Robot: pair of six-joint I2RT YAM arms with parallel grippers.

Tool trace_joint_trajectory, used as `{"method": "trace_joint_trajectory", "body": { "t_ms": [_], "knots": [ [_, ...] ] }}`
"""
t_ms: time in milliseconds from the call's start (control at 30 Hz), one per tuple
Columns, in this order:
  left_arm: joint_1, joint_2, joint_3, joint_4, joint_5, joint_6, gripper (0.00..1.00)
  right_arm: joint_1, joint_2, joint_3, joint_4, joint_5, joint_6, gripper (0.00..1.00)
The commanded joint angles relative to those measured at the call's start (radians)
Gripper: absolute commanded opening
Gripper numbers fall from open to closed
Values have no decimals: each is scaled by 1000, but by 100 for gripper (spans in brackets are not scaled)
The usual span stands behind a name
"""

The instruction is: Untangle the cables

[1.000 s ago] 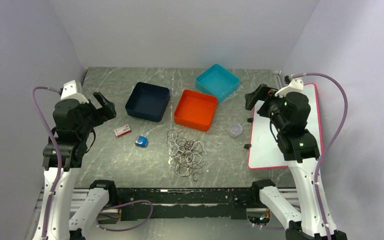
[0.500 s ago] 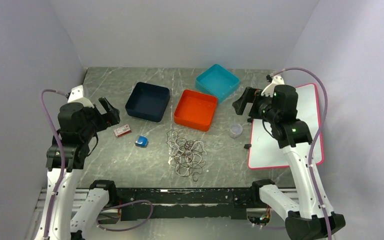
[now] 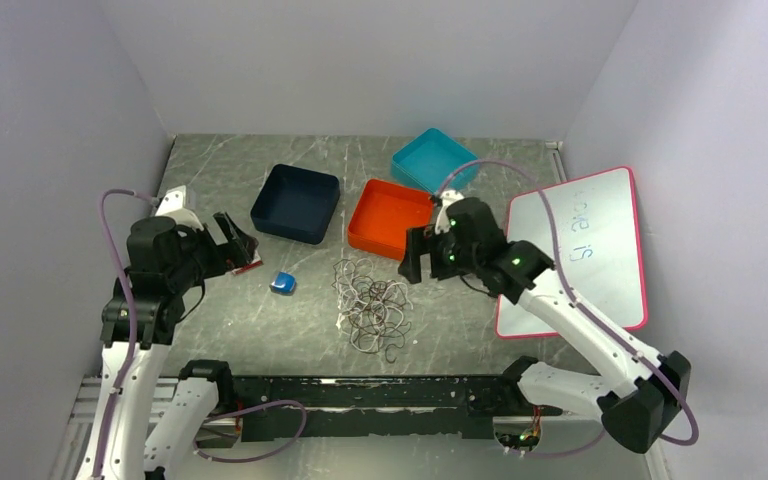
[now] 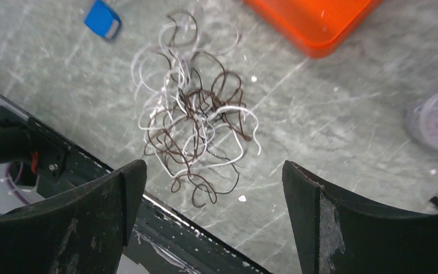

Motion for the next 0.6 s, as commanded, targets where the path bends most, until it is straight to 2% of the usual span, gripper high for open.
{"method": "trace_joint_trajectory", "body": {
  "t_ms": [0, 267, 400, 567],
  "knots": [
    [10, -20, -11, -17, 60, -12, 98, 62, 14, -99, 90, 47, 100, 89],
    [11, -85, -50, 24, 125, -46, 98, 91, 9, -233, 207, 74, 187, 72],
    [11, -71, -49, -10, 119, -49, 98, 92, 19, -291, 274, 107, 205, 62],
    [10, -47, -24, -22, 101, -42, 97, 92, 65, -313, 321, 160, 199, 57]
  ]
}}
